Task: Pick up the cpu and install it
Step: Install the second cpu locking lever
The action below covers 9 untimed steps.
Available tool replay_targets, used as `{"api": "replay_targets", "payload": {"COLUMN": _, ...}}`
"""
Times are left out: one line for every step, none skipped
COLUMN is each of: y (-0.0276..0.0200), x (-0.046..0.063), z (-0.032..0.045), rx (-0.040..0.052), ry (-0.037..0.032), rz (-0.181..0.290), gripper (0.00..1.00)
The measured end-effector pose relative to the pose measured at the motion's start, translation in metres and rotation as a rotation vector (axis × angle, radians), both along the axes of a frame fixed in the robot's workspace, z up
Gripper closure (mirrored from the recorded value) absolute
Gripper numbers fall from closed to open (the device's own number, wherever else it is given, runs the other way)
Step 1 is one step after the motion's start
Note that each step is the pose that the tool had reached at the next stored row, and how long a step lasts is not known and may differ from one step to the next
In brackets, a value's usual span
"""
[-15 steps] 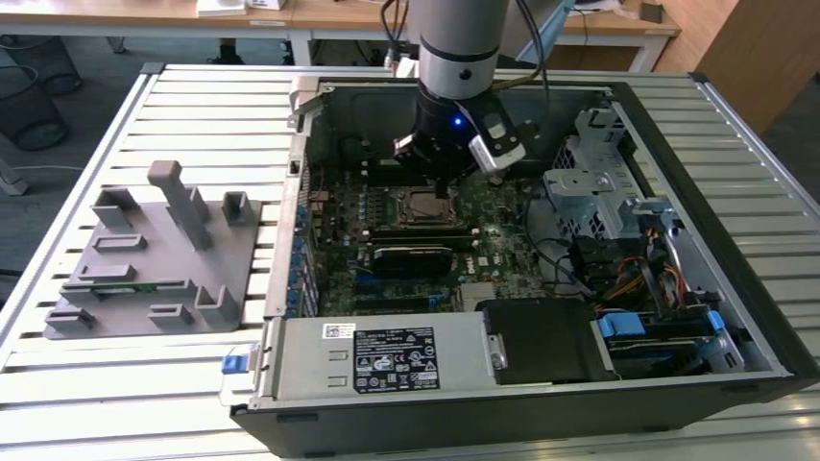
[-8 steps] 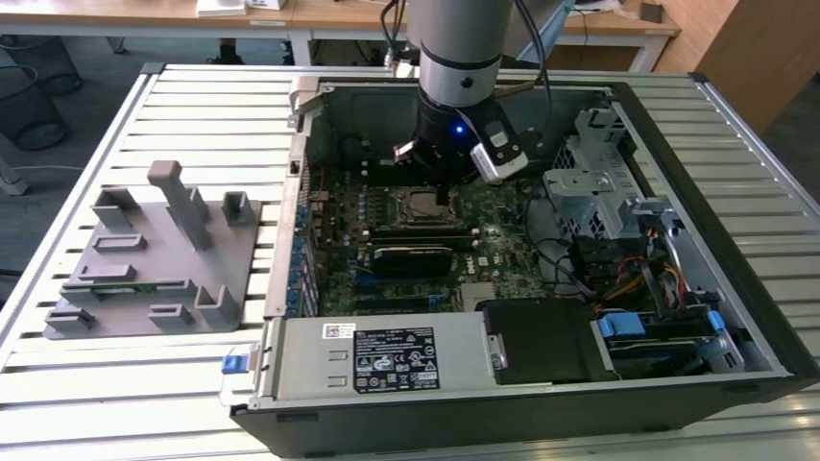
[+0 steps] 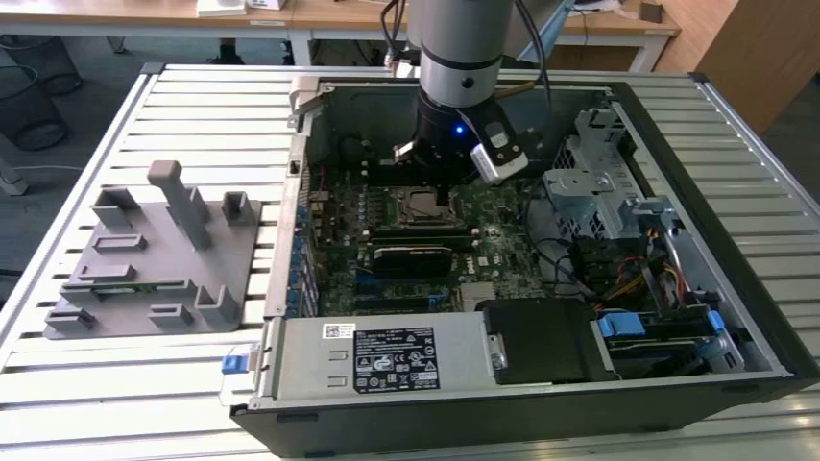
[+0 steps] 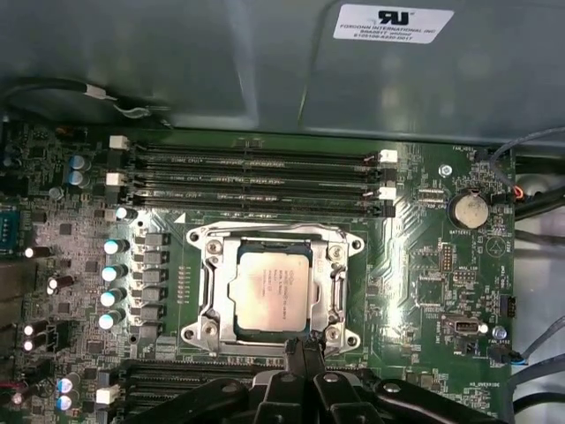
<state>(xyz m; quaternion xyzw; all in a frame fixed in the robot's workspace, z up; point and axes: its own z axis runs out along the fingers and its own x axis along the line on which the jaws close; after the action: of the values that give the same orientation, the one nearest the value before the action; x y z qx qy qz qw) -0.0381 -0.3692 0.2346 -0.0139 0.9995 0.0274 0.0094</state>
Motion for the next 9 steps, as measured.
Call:
{"api": "replay_targets", "payload": {"y": -0.0002, "x": 0.0001, "z": 0.0000, "rx": -0.0001, "ry": 0.0115, "rz": 0.000, "gripper": 0.89}}
{"api": "replay_targets", "payload": {"y": -0.0009, "x": 0.0001, "z": 0.0002, "rx": -0.0004, "ry": 0.0187, "rz": 0.000, "gripper": 0.89}}
{"api": "replay_targets", "payload": {"y": -0.0020, "x": 0.0001, "z": 0.0001, "rx": -0.0002, "ry": 0.0232, "rz": 0.000, "gripper": 0.89}}
{"api": "replay_targets", "payload": {"y": -0.0031, "x": 0.0001, "z": -0.0001, "rx": -0.0001, "ry": 0.0263, "rz": 0.000, "gripper": 0.89}}
{"api": "replay_targets", "payload": {"y": -0.0041, "x": 0.0001, "z": -0.0003, "rx": -0.0002, "ry": 0.0267, "rz": 0.000, "gripper": 0.89}}
{"api": "replay_targets", "payload": {"y": -0.0054, "x": 0.0001, "z": -0.0006, "rx": -0.0002, "ry": 0.0268, "rz": 0.000, "gripper": 0.89}}
{"api": "replay_targets", "payload": {"y": -0.0068, "x": 0.0001, "z": -0.0008, "rx": -0.0002, "ry": 0.0268, "rz": 0.000, "gripper": 0.89}}
{"api": "replay_targets", "payload": {"y": -0.0081, "x": -0.0002, "z": -0.0010, "rx": -0.0001, "ry": 0.0267, "rz": 0.000, "gripper": 0.89}}
{"api": "replay_targets", "payload": {"y": -0.0094, "x": -0.0009, "z": -0.0012, "rx": -0.0001, "ry": 0.0268, "rz": 0.000, "gripper": 0.89}}
